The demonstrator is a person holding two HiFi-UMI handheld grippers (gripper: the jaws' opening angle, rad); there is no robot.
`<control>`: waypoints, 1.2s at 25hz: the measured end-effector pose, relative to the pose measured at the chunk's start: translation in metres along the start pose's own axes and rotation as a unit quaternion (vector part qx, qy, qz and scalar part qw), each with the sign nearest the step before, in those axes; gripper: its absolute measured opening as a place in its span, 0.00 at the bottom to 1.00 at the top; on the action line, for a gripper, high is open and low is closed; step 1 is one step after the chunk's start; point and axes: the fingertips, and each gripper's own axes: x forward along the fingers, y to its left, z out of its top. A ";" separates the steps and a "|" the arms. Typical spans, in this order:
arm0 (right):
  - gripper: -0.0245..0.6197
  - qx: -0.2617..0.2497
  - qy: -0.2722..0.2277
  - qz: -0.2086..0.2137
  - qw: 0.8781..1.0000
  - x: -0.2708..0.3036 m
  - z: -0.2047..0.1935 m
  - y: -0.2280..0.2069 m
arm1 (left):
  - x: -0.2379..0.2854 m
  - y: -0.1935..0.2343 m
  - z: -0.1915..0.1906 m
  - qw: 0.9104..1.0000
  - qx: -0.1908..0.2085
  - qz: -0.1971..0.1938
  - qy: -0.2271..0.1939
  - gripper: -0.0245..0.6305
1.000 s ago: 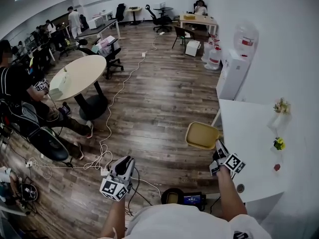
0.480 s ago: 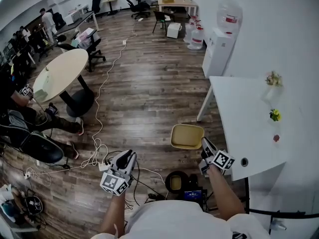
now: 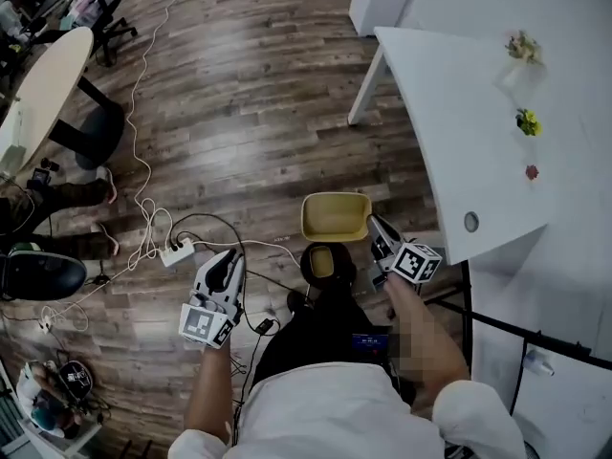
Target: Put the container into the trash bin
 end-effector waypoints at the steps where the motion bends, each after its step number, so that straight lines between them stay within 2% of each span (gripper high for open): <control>1: 0.10 0.001 0.007 -0.002 1.000 0.005 -0.010 -0.009 | 0.006 0.001 -0.012 1.000 -0.003 -0.003 0.006 0.14; 5: 0.10 -0.007 0.040 -0.008 0.999 0.017 -0.057 -0.047 | 0.031 -0.004 -0.068 0.999 -0.012 -0.023 0.038 0.14; 11: 0.10 0.020 0.084 -0.029 0.996 0.015 -0.143 -0.115 | 0.058 -0.016 -0.147 0.996 -0.028 -0.039 0.074 0.14; 15: 0.10 0.016 0.131 -0.038 0.991 0.017 -0.205 -0.164 | 0.075 -0.020 -0.195 0.995 -0.047 -0.039 0.081 0.14; 18: 0.10 0.014 0.172 -0.045 0.984 0.014 -0.243 -0.194 | 0.081 -0.038 -0.232 0.992 -0.057 -0.049 0.100 0.14; 22: 0.10 0.017 0.178 -0.062 0.982 0.004 -0.271 -0.226 | 0.085 -0.063 -0.281 0.987 -0.064 -0.072 0.130 0.14; 25: 0.10 0.014 0.182 -0.063 0.981 0.011 -0.295 -0.241 | 0.083 -0.066 -0.319 0.983 -0.075 -0.065 0.155 0.14; 30: 0.10 0.041 0.173 -0.088 0.980 0.017 -0.330 -0.275 | 0.094 -0.068 -0.356 0.980 -0.090 -0.057 0.168 0.14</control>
